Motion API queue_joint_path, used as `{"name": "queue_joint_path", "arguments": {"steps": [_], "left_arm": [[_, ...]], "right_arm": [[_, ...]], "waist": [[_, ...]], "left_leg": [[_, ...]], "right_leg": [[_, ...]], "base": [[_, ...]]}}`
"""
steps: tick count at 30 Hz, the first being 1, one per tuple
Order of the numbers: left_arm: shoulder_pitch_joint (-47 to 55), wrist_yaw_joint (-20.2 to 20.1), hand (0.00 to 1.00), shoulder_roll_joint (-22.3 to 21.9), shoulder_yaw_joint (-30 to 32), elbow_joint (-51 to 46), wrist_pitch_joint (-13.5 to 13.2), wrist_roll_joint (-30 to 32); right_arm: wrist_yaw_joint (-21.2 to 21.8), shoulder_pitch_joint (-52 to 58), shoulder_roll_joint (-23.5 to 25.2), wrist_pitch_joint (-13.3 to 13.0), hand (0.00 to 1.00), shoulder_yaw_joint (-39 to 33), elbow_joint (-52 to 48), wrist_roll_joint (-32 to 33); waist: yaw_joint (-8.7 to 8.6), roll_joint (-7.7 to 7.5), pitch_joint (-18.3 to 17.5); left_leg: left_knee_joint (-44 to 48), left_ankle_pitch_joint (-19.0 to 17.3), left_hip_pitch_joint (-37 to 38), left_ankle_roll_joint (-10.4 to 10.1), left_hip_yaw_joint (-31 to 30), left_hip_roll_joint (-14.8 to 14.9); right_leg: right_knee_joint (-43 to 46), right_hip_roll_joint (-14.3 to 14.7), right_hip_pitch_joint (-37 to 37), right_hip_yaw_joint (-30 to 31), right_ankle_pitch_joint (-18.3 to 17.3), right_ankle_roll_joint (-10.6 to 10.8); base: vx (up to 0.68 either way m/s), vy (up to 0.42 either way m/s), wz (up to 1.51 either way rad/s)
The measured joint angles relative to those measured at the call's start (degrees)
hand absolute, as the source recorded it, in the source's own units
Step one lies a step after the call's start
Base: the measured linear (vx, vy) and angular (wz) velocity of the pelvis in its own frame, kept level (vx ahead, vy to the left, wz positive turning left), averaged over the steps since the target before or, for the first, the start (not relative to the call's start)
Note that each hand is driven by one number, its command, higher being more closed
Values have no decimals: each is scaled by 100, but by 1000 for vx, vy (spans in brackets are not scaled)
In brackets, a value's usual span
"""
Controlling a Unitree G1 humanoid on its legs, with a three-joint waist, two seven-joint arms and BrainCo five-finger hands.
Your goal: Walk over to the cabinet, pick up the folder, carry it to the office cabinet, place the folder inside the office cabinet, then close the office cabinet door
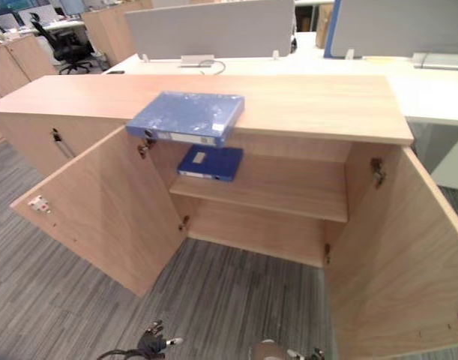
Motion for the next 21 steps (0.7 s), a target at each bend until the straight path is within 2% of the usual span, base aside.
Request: {"name": "queue_joint_path", "arguments": {"steps": [2,5,8,10,12,15,17,18,19,20,21], "left_arm": [[1,1,0,-36,106,2,1,0],[72,2,0,-13,173,3,0,6],[57,0,0,83,-94,-15,-2,20],[68,4,0,138,-69,-129,-4,18],[73,16,0,188,-74,-168,-6,5],[90,53,0,185,-92,-257,-22,-9],[90,65,0,185,-109,-294,-40,-16],[89,71,0,184,-120,-298,-66,-21],[88,76,0,184,-120,-295,-67,-36],[95,89,0,172,-133,-286,-68,-46],[88,120,0,175,-138,-260,-65,-67]], "right_arm": [[-1,40,-11,5,0,-19,42,-5],[-2,32,-7,12,0,-34,99,-4],[-3,19,-1,10,0,-249,299,3],[-24,34,6,14,0,-270,304,6],[-27,-34,24,13,0,-364,303,25],[-30,-276,79,11,0,-407,358,28],[-30,-357,106,10,0,-325,399,22],[-34,-367,110,9,0,-170,398,23],[-36,-368,107,5,0,-122,393,23],[-43,-367,80,-10,0,35,383,27],[-64,-382,35,-22,0,181,359,26]], "waist": [[23,18,-39],[40,4,-119],[71,16,-208],[170,-5,-185],[234,-34,-168],[321,-70,-137],[372,-86,-127],[397,-89,-124],[397,-85,-125],[394,-41,-138],[408,0,-125]], "left_leg": [[47,41,31,-14,6,97],[613,43,-101,-14,-31,339],[2265,45,-798,-40,-222,678],[3976,365,-1451,-421,-407,1041],[4538,199,-1652,-367,-215,1036],[4147,-201,-1923,-166,161,647],[3485,-223,-2017,-100,138,450],[2932,-197,-2036,-77,-16,356],[2637,-128,-2036,-22,-165,310],[2003,397,-2036,95,-466,255],[1629,538,-1977,-87,-746,243]], "right_leg": [[-81,-85,37,-394,-11,-37],[-536,8,405,-485,77,-146],[-1057,144,840,-445,287,-278],[-1319,276,1290,-374,375,-395],[-1501,225,1607,-158,399,-438],[-1635,-171,1830,244,399,-440],[-1636,-402,1905,394,360,-373],[-1638,-505,1945,464,281,-242],[-1639,-529,1962,479,233,-178],[-1629,-501,1993,518,115,-86],[-1599,-421,1982,535,5,-13]], "base": [[83,-69,-6],[199,-83,-6],[255,-122,0],[286,-90,-22],[258,-12,-49],[165,77,-60],[98,158,-52],[56,172,-35],[55,221,-30],[89,301,-10],[118,338,3]]}}
